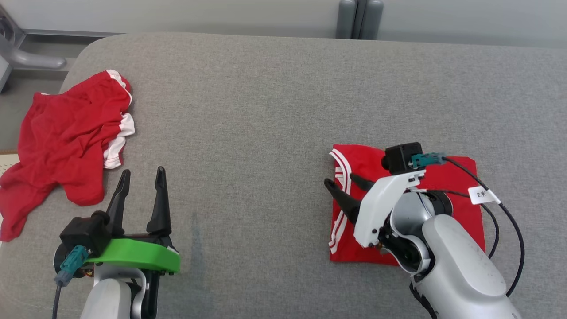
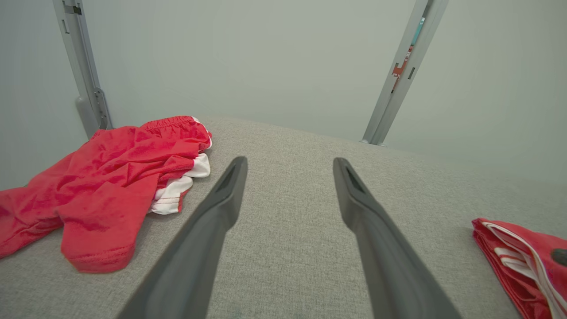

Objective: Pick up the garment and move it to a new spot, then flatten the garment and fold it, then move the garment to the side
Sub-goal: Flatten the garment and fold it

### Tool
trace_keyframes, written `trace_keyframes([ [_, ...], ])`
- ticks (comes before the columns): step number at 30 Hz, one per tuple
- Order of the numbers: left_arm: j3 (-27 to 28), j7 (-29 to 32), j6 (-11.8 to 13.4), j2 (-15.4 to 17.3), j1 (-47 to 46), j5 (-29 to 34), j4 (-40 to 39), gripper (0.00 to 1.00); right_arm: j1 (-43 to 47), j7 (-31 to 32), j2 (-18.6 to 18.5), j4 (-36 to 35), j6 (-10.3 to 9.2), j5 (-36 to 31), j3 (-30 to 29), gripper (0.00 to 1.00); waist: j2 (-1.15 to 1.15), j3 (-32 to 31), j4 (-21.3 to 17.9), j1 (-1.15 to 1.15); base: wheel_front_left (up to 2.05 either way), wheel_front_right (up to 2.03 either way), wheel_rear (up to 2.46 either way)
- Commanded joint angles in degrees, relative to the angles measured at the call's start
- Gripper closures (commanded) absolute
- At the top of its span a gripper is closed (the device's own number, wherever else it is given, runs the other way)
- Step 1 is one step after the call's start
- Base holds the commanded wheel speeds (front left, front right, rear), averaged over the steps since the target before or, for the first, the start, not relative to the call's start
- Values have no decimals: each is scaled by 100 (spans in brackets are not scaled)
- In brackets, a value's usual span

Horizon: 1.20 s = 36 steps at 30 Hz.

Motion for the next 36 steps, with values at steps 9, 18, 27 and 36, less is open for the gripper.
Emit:
trace_keyframes([
  [9, 54, -18, -13, 39, 98, 92, -28, 0, 442, -642, -432, -1078, -2, -163, -736, 0, 0, -160, -197, 0, 0, 0, 0],
  [18, 95, -18, -13, 17, 237, 172, -57, 0, 1243, -1761, -682, -1489, -2, -1435, -1955, 0, 0, -339, -417, 0, 0, 0, 0],
  [27, 136, -18, -14, 1, 424, 284, -25, 0, 1680, -2674, -481, -1425, -3, -1970, -2285, 0, 0, -587, -604, 0, 0, 0, 0],
  [36, 82, -18, -14, 32, 635, 344, 86, 0, 1859, -2945, -525, -1156, -3, -1952, -2103, 0, 0, -872, -761, 0, 0, 0, 0],
])
